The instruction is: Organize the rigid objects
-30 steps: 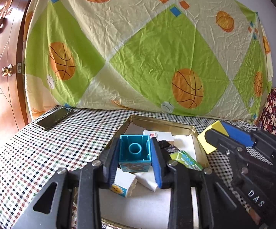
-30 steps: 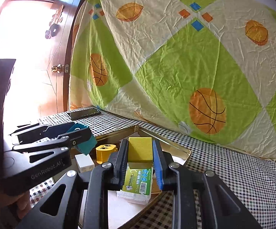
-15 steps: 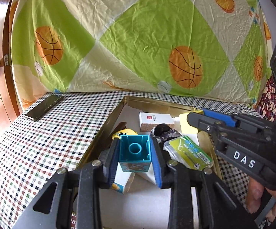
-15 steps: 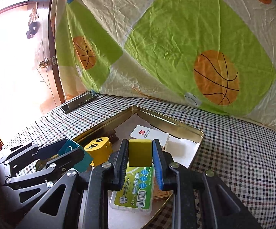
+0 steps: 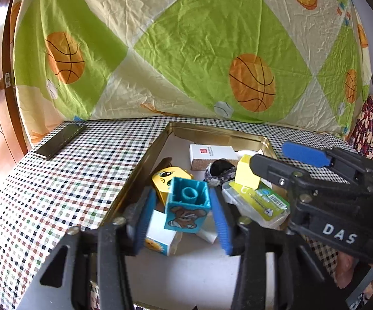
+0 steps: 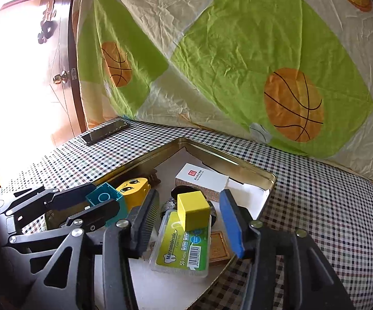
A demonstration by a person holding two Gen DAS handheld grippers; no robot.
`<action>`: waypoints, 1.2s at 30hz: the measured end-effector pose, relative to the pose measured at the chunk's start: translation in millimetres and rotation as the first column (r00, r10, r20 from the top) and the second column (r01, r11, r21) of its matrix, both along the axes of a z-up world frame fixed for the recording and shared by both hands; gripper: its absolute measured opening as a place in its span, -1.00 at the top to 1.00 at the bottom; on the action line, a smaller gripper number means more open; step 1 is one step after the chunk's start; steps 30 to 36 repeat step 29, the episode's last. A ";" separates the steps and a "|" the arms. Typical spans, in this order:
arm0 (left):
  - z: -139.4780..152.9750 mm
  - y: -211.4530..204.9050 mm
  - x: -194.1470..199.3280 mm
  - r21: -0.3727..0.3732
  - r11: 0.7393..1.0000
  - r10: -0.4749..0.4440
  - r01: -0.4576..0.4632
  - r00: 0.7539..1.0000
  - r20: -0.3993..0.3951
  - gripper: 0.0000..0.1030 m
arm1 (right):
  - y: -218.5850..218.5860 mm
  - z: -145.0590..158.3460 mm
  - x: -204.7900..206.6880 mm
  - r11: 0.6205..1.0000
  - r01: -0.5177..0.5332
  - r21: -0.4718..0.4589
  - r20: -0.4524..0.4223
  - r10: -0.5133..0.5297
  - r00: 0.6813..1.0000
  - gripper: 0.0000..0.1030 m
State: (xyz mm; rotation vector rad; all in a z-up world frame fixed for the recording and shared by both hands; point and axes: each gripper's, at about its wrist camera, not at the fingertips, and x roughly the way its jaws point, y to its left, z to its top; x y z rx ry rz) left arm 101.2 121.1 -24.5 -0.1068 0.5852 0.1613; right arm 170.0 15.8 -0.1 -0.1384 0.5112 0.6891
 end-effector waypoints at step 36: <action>20.4 -3.7 -36.9 0.102 0.987 0.116 -0.126 0.988 0.101 -0.99 | -41.8 24.0 -51.5 0.994 0.028 0.108 0.139 -0.043 0.989 -0.78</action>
